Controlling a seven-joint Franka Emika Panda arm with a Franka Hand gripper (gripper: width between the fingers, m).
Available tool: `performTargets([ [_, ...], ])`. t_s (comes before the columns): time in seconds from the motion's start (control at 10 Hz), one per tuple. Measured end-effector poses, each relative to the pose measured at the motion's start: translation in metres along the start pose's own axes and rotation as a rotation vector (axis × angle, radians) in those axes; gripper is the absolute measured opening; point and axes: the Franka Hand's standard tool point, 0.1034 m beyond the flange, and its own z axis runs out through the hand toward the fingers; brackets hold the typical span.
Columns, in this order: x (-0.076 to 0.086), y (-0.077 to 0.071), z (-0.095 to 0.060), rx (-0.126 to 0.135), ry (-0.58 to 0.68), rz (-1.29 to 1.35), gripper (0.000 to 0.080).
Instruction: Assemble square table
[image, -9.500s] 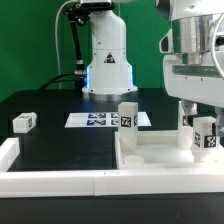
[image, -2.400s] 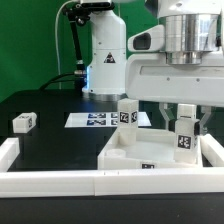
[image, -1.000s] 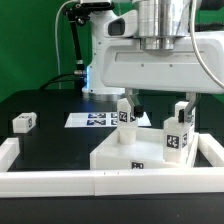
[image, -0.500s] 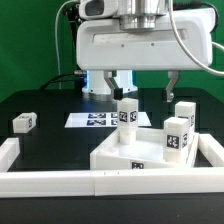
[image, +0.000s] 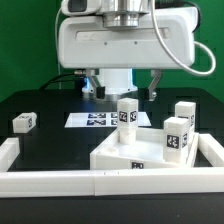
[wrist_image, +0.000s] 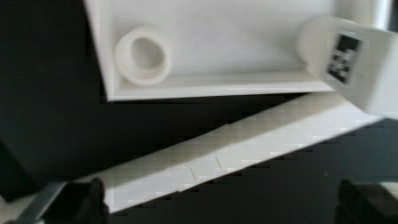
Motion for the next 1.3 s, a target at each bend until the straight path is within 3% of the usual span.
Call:
performTargets([
  [0.3,0.007,0.052,0.004,-0.011,-0.014,-0.253,0.0649],
  [0.8,0.014,0.093,0.006,-0.018,-0.013,-0.235,0.0649],
  [1.1,-0.005,0.137,0.019,-0.027,-0.024,-0.257,0.0649],
  [1.2,-0.009,0.146,0.021,-0.030,-0.033,-0.242,0.0649],
  [1.3,-0.008,0.143,0.021,-0.030,-0.032,-0.245,0.0649],
])
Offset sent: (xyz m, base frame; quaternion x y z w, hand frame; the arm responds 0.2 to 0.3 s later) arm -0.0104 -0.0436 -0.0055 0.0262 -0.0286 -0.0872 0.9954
